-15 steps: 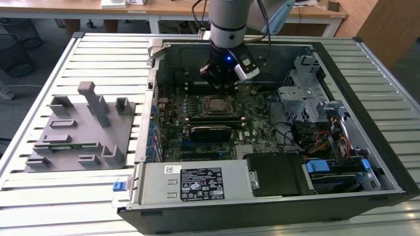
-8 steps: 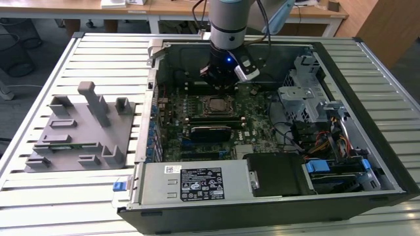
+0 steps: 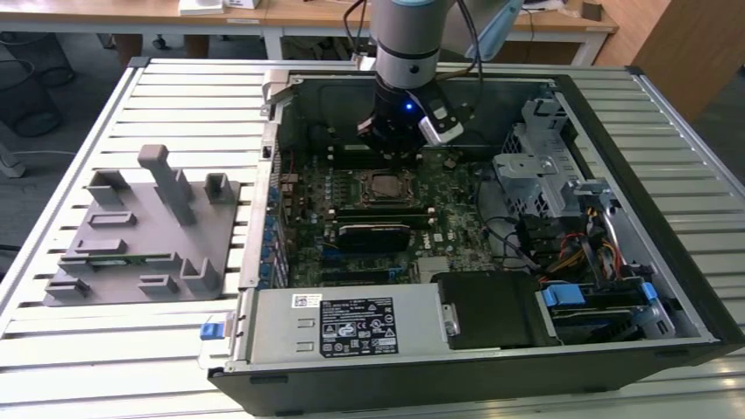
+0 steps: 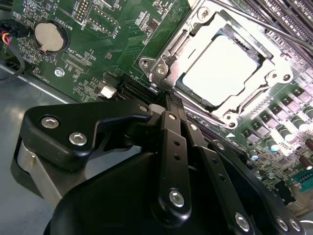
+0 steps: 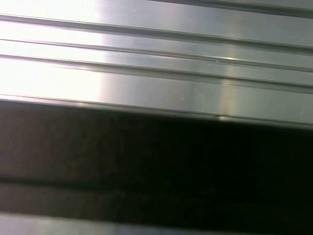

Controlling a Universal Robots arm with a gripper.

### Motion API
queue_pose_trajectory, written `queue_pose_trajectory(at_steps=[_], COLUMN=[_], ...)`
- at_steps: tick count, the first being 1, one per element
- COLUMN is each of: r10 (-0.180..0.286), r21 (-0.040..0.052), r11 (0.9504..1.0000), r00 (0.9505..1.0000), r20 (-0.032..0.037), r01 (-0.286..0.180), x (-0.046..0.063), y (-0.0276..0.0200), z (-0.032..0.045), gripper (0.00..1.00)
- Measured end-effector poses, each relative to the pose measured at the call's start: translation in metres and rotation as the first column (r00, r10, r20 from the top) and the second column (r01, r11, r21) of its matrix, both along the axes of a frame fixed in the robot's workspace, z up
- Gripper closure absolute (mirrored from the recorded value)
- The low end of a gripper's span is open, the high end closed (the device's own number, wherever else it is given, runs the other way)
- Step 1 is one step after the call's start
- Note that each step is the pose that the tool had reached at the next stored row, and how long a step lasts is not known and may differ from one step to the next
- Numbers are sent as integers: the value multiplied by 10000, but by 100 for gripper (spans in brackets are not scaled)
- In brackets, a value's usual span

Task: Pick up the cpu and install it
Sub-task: 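Install the first cpu locking lever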

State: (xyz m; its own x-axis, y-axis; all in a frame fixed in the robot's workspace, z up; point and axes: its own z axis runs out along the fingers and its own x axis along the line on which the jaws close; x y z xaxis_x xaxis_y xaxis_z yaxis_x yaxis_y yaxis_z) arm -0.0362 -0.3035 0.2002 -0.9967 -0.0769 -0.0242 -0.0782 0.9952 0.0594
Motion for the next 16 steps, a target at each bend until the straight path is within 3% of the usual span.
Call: queue_pose_trajectory(at_steps=[8, 16], r10=[2, 2], r21=[4, -18], r11=[10000, 10000], r00=[10000, 10000], r20=[2, -8], r01=[-2, -2], x=[1, 2], y=[0, -46], z=[10, -1], gripper=[89, 89])
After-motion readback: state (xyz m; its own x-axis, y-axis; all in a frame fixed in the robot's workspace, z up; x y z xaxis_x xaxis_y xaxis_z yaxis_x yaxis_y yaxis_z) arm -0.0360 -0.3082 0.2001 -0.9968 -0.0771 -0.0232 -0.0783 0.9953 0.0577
